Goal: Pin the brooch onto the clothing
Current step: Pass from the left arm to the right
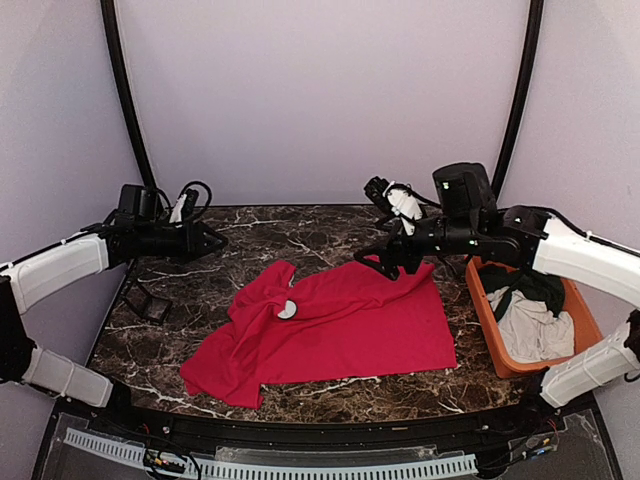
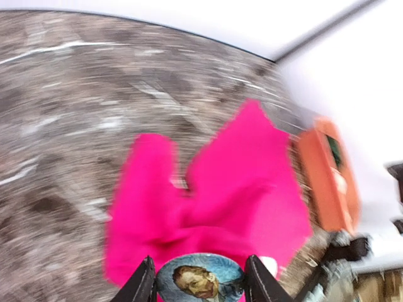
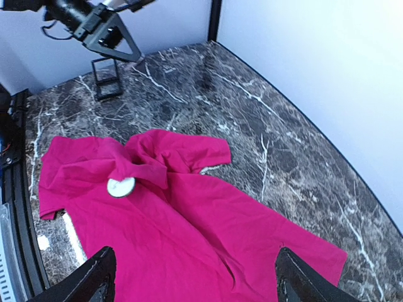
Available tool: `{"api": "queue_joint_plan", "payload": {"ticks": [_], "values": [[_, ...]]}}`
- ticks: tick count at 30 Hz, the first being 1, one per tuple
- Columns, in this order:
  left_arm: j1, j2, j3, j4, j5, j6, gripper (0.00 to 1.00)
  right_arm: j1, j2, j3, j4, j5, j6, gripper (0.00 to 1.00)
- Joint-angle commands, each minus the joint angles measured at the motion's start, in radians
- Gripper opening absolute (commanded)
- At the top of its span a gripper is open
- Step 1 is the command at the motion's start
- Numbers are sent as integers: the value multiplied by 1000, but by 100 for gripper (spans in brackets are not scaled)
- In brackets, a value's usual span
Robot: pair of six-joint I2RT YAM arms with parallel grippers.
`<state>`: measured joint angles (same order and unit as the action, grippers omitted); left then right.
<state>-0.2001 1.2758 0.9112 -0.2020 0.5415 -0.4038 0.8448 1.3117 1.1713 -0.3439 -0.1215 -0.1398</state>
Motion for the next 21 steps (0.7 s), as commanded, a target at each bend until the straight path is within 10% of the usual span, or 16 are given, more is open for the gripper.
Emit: {"api": "queue_joint_plan", "payload": {"ticks": [1, 13, 21], "values": [[-91, 34, -17, 286, 361, -125, 34, 7, -82, -107, 158, -117, -139, 84], [-333, 204, -39, 866, 592, -403, 37, 8, -327, -396, 464, -384, -363, 91], [-443, 324, -50, 1293, 643, -683, 37, 9, -194, -276, 362, -471, -378, 99]]}}
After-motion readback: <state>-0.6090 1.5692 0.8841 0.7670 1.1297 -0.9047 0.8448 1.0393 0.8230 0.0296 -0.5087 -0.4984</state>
